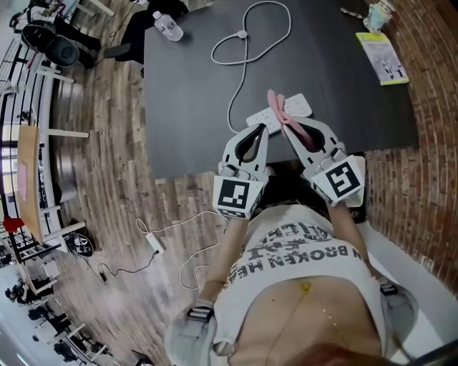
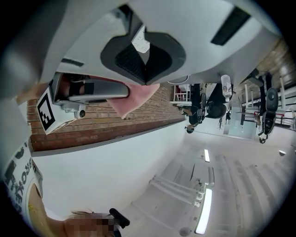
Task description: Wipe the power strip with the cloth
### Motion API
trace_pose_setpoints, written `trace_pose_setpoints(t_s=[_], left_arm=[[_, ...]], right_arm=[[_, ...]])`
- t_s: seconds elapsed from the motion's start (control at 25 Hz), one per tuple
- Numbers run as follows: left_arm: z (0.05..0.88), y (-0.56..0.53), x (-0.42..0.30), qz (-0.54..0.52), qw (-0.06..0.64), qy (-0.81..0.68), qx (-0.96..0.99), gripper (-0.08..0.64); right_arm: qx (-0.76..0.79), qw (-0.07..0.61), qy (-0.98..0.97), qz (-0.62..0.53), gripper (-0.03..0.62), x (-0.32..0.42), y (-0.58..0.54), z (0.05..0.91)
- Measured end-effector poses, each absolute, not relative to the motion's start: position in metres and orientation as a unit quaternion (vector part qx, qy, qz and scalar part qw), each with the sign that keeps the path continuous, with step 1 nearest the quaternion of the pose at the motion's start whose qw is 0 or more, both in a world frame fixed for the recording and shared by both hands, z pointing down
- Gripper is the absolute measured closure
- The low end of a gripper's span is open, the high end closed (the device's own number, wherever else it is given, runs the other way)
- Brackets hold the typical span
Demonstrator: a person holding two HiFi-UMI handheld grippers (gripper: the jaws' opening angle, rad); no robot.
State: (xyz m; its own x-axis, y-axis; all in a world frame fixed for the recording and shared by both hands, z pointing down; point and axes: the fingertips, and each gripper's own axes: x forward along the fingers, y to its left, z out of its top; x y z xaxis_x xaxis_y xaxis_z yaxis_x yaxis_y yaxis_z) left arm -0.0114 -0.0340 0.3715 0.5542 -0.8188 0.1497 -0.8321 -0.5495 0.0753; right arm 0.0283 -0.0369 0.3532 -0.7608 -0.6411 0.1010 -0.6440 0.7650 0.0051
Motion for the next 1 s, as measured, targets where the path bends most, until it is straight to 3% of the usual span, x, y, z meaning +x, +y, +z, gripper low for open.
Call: trace_pose_setpoints(t_s=[1.0], left_arm=[[0.435, -0.081, -0.046, 0.084, 0.112, -0.503, 0.853, 0.551]], right_arm=[[0.268, 0.122, -0.955, 0.043, 0.575, -0.008, -0.099, 0.414]])
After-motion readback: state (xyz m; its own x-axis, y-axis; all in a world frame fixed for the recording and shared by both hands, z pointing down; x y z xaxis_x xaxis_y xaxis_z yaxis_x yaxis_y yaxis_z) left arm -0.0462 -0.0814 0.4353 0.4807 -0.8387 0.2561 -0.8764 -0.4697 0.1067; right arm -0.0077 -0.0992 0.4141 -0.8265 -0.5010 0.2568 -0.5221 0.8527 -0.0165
